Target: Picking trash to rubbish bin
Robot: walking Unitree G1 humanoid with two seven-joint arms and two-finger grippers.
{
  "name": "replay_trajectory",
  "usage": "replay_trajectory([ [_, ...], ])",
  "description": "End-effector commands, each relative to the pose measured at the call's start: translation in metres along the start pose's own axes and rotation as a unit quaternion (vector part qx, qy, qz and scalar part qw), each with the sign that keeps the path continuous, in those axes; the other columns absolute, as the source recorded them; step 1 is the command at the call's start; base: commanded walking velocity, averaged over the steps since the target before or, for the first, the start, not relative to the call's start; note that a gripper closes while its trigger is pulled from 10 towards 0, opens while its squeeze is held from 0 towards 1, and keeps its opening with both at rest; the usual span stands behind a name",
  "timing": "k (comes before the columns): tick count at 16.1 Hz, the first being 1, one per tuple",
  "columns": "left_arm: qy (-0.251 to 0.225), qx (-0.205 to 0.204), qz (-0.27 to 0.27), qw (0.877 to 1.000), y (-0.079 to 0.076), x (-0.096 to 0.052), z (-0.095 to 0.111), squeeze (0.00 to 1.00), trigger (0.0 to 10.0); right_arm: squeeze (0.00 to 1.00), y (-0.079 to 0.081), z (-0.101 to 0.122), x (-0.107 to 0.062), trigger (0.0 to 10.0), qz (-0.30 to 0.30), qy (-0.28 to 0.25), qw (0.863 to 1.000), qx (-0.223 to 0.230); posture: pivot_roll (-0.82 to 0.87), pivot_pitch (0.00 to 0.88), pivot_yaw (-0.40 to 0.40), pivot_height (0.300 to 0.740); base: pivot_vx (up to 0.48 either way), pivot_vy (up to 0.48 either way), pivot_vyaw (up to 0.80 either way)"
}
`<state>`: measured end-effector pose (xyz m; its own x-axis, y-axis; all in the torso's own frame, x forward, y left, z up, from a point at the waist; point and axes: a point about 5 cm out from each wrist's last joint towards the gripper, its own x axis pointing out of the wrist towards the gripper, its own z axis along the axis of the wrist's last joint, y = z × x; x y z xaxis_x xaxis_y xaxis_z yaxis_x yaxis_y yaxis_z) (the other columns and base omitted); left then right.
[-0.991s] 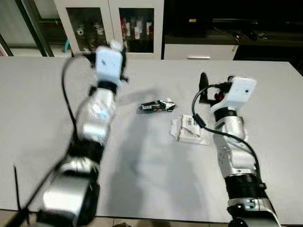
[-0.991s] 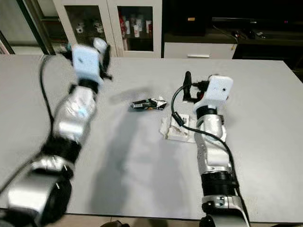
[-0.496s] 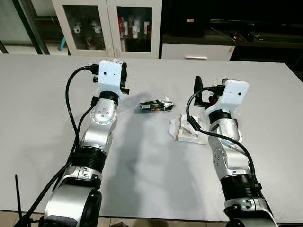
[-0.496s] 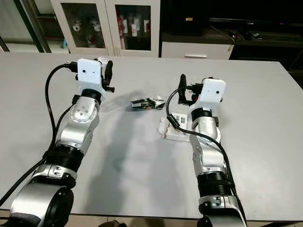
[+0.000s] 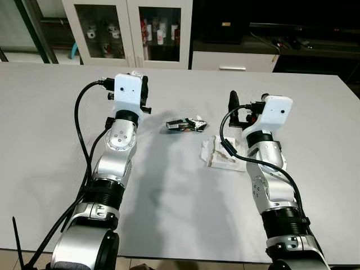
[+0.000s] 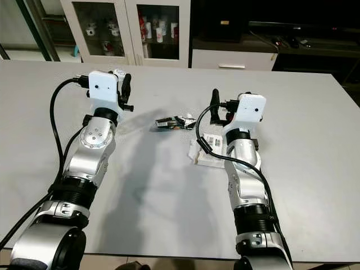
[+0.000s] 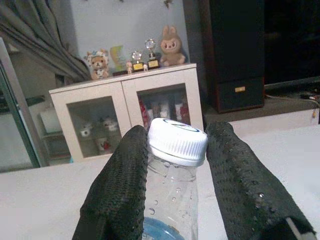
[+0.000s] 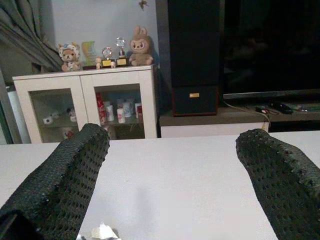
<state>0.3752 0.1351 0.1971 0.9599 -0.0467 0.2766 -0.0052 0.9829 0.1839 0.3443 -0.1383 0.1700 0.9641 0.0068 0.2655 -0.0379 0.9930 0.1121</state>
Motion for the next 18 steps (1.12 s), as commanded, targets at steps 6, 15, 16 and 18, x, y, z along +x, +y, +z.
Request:
replay_trajectory([
  [6,-0.005,0.007,-0.008,1.0,0.0003,-0.0001,0.002,0.0,10.0,0.0,-0.0036,-0.0017,-0.0004,10.0,-0.003,0.001,1.0,-0.004,-0.03,0.0,-0.012,0.74,-0.183,0.0,0.0],
  [15,-0.011,0.016,-0.015,1.0,-0.0048,-0.0009,0.0059,0.0,10.0,0.0,-0.0068,-0.0039,-0.0021,10.0,-0.006,0.006,1.0,-0.005,-0.03,0.0,-0.009,0.74,-0.309,0.0,0.0],
  [16,-0.011,0.017,-0.016,1.0,-0.0046,-0.0006,0.0061,0.0,10.0,0.0,-0.007,-0.004,-0.002,10.0,-0.006,0.007,1.0,-0.005,-0.03,0.0,-0.009,0.74,-0.304,0.0,0.0],
  [18,-0.011,0.016,-0.016,1.0,-0.0045,-0.0005,0.0063,0.0,10.0,0.0,-0.0074,-0.0044,-0.0023,10.0,-0.007,0.007,1.0,-0.005,-0.03,0.0,-0.009,0.74,-0.304,0.0,0.0],
])
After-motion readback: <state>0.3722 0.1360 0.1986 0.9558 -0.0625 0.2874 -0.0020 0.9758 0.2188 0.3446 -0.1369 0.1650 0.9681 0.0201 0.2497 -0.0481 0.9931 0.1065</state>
